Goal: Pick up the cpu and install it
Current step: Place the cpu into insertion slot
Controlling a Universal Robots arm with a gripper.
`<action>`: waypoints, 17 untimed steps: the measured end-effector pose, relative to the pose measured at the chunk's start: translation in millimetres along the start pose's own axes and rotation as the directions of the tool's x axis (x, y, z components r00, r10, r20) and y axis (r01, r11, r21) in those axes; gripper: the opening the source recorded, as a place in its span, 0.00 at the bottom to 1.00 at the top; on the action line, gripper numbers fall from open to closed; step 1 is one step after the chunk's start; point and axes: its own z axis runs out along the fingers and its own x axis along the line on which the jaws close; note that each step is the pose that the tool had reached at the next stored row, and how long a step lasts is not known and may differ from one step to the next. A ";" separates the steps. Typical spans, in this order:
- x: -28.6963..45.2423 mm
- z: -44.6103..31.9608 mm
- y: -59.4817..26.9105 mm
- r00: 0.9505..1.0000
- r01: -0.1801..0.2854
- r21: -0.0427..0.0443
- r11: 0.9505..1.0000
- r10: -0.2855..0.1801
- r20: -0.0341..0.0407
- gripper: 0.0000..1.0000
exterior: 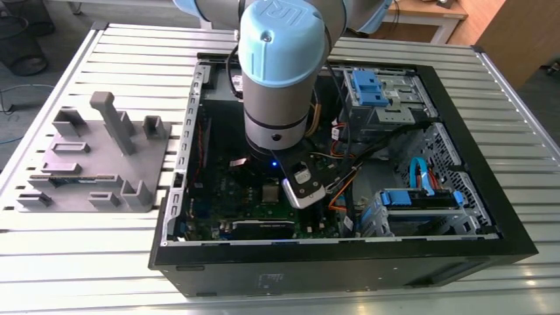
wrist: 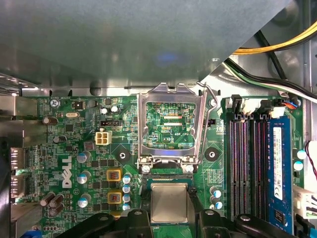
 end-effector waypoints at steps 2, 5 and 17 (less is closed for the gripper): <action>0.0 0.2 0.1 1.000 0.000 -0.001 1.000 0.000 0.000 0.38; 0.0 0.4 0.1 1.000 0.000 -0.001 1.000 0.000 0.000 0.45; 2.1 0.1 -0.1 1.000 0.000 0.000 1.000 0.000 0.000 0.45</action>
